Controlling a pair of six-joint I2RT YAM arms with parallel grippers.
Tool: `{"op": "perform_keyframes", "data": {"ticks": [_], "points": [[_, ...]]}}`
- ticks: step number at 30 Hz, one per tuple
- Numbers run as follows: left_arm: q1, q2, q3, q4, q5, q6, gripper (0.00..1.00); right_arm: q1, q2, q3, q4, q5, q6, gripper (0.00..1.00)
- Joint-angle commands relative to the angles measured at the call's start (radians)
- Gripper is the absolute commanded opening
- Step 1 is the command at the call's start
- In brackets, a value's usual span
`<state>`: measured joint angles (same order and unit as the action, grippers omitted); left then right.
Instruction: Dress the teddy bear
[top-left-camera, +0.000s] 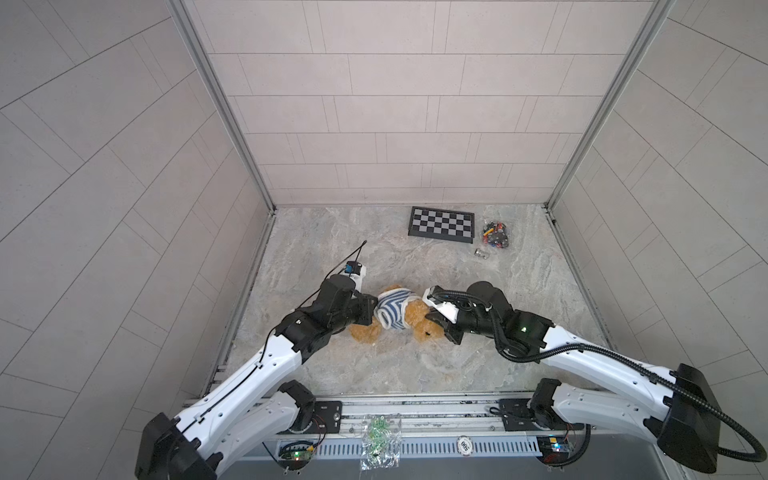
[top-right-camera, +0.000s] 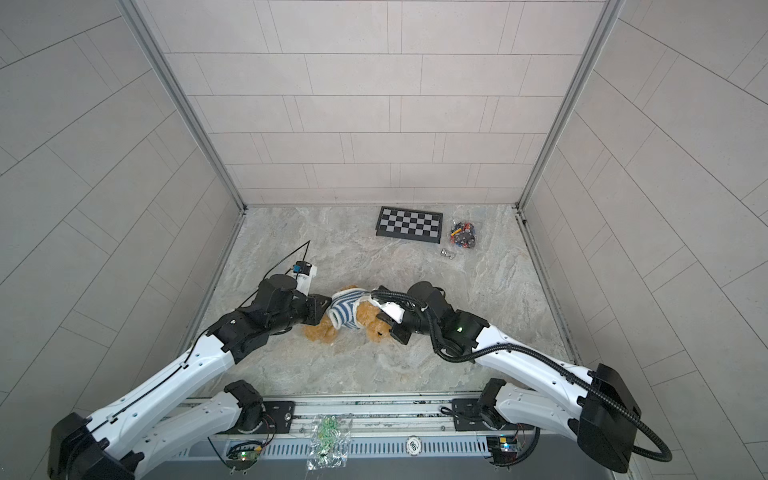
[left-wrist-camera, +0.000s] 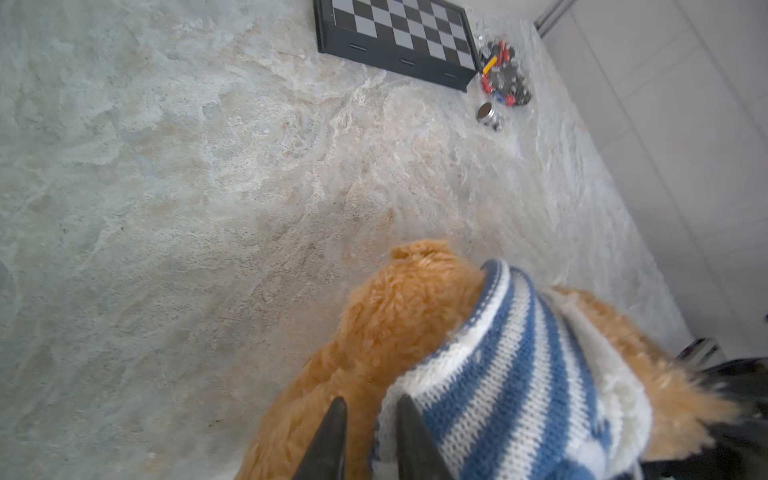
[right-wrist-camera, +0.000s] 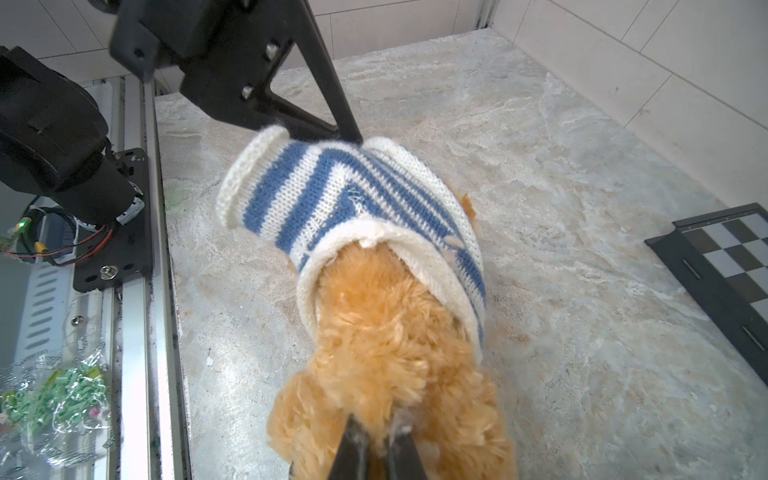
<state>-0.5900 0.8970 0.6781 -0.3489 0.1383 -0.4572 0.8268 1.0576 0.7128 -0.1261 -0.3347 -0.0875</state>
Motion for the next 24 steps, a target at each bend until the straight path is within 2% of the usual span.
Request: {"op": "perform_keyframes", "data": {"ticks": [1,7,11,14,19,22,24], "points": [[-0.001,-0.035,-0.006,0.002,-0.029,0.018,0.34,0.005,0.018,0.084,-0.035,-0.068,0.060,0.00],[0.006,-0.058,0.009,-0.068,-0.078,0.043,0.39,-0.035,0.039,0.162,-0.151,-0.196,0.171,0.00],[0.027,-0.076,0.011,-0.074,-0.076,0.048,0.44,-0.110,0.074,0.186,-0.161,-0.356,0.297,0.00],[0.046,-0.075,0.013,-0.086,-0.085,0.044,0.47,-0.120,0.117,0.196,-0.175,-0.470,0.303,0.00],[0.067,-0.064,0.002,-0.084,-0.093,0.030,0.53,-0.183,0.188,0.193,-0.190,-0.538,0.331,0.00],[0.070,-0.081,-0.008,-0.082,-0.122,0.031,0.64,-0.244,0.249,0.186,-0.184,-0.561,0.353,0.00],[0.070,-0.094,-0.005,-0.085,-0.134,0.044,0.68,-0.281,0.306,0.198,-0.172,-0.632,0.359,0.00]]}}
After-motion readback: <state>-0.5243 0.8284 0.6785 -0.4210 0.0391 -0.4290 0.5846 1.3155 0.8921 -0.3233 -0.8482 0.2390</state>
